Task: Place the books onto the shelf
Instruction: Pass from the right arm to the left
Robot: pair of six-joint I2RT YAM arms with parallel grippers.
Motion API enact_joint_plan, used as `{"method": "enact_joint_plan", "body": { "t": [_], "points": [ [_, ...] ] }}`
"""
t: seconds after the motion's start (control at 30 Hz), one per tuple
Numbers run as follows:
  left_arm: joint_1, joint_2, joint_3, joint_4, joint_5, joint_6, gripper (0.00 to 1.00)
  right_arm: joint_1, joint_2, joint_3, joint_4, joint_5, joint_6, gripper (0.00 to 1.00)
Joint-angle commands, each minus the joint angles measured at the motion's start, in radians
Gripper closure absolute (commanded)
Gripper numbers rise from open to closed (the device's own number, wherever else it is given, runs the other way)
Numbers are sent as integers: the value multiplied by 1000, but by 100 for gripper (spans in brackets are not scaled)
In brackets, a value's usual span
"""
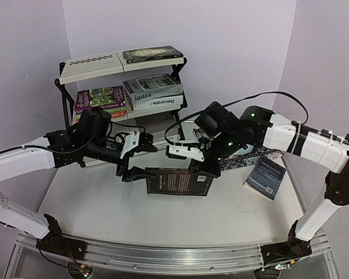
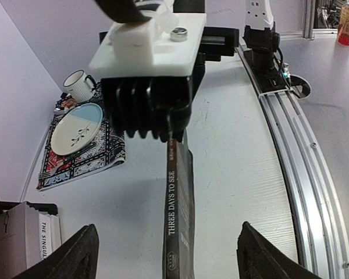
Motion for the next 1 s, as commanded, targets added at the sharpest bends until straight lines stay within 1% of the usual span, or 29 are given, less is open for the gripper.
{"method": "enact_joint_plan", "body": {
  "t": [0.0,0.07,0.1,0.23,0.27,0.33,0.37,0.4,0.43,0.47,0.5,0.57,0.6,0.67,0.7,0.73,0.8,0.83,0.9,0.97],
  "points": [
    [-43,47,76,-71,-57,9,24,20,-26,69,27,59,-38,100],
    [-62,65,88,-75,-102,2,32,27,-24,77,30,60,-46,100],
    [-70,75,94,-78,-120,2,34,29,-25,77,35,60,-49,100],
    [-82,93,97,-79,-142,12,38,38,-48,63,75,60,-54,100],
    [-83,94,96,-78,-149,13,40,39,-54,57,85,60,-58,100],
    [-84,98,97,-79,-166,17,54,40,-65,51,97,58,-60,100],
    [-84,96,97,-79,-179,20,65,41,-69,50,99,55,-60,100],
    [-83,94,98,-79,-186,24,74,42,-71,47,99,51,-61,100],
    [-83,91,97,-78,-188,27,87,41,-74,44,99,48,-64,100],
    [-83,89,95,-78,-185,32,97,41,-76,39,99,47,-66,98],
    [-83,83,93,-78,-181,36,100,42,-79,34,99,45,-68,95],
    [-83,72,85,-78,-167,44,100,42,-84,17,99,38,-75,88],
    [-84,66,82,-78,-164,50,100,42,-89,6,99,38,-78,79],
    [-84,54,75,-79,-162,60,100,41,-100,-21,99,48,-87,51],
    [-84,46,72,-78,-161,66,100,41,-112,-39,99,57,-95,43],
    [-84,37,69,-78,-160,70,100,42,-125,-64,99,60,-104,37],
    [-84,21,63,-79,-157,77,100,41,-157,-111,103,60,-115,30],
    [-84,12,61,-78,-156,81,100,41,-170,-128,107,60,-114,28],
    [-84,-2,57,-77,-159,85,100,41,-188,-152,110,57,-105,26],
    [-84,-13,54,-77,-161,85,100,41,-194,-157,110,40,-89,26]
  ]
}}
